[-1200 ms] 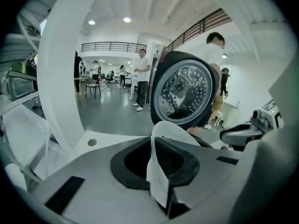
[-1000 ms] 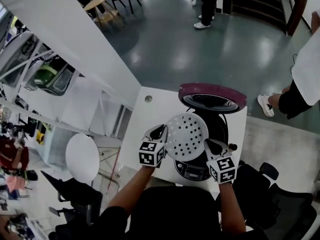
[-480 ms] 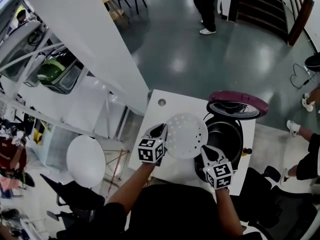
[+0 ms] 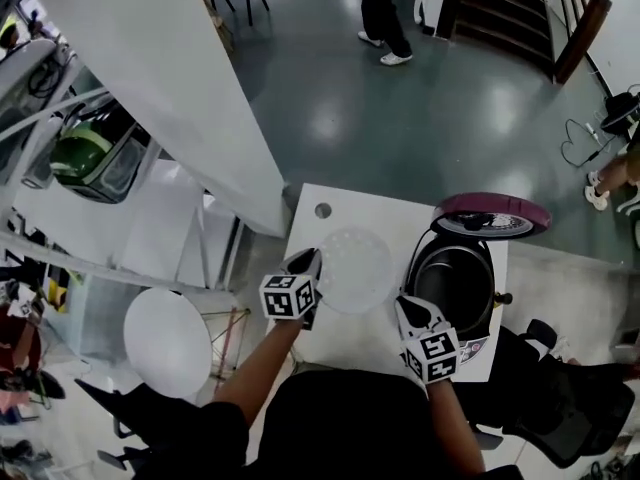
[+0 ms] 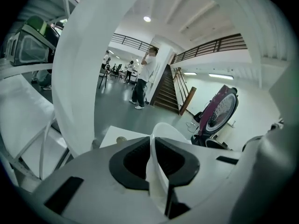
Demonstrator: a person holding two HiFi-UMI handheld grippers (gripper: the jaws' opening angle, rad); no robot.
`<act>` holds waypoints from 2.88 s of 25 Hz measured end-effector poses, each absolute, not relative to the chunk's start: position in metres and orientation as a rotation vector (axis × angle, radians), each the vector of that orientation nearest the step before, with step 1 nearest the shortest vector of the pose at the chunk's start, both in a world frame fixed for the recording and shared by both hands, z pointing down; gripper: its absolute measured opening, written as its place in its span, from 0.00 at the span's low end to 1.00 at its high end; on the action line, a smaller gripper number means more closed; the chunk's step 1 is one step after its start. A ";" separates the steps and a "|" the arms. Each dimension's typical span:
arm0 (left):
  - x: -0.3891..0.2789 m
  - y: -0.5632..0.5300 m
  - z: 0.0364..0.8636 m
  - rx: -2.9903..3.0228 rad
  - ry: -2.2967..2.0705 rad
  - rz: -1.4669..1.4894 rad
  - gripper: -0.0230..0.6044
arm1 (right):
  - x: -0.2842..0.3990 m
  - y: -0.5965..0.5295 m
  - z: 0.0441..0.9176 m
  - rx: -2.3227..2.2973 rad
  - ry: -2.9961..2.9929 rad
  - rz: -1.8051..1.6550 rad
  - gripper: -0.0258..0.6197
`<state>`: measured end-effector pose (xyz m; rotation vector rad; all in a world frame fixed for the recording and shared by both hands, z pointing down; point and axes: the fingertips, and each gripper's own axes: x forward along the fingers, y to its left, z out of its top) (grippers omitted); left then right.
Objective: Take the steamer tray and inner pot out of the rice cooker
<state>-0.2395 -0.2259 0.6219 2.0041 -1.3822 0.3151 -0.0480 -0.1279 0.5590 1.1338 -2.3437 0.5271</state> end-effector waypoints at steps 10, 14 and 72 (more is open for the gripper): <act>-0.280 -0.256 0.686 1.932 -1.306 0.319 0.08 | -0.092 -0.116 0.582 1.182 -2.265 0.646 0.05; -0.284 -0.271 0.712 1.924 -1.264 0.330 0.08 | -0.099 -0.112 0.593 1.191 -2.223 0.677 0.05; -0.298 -0.224 0.702 2.050 -1.205 0.355 0.07 | -0.064 -0.083 0.610 1.341 -2.106 0.737 0.05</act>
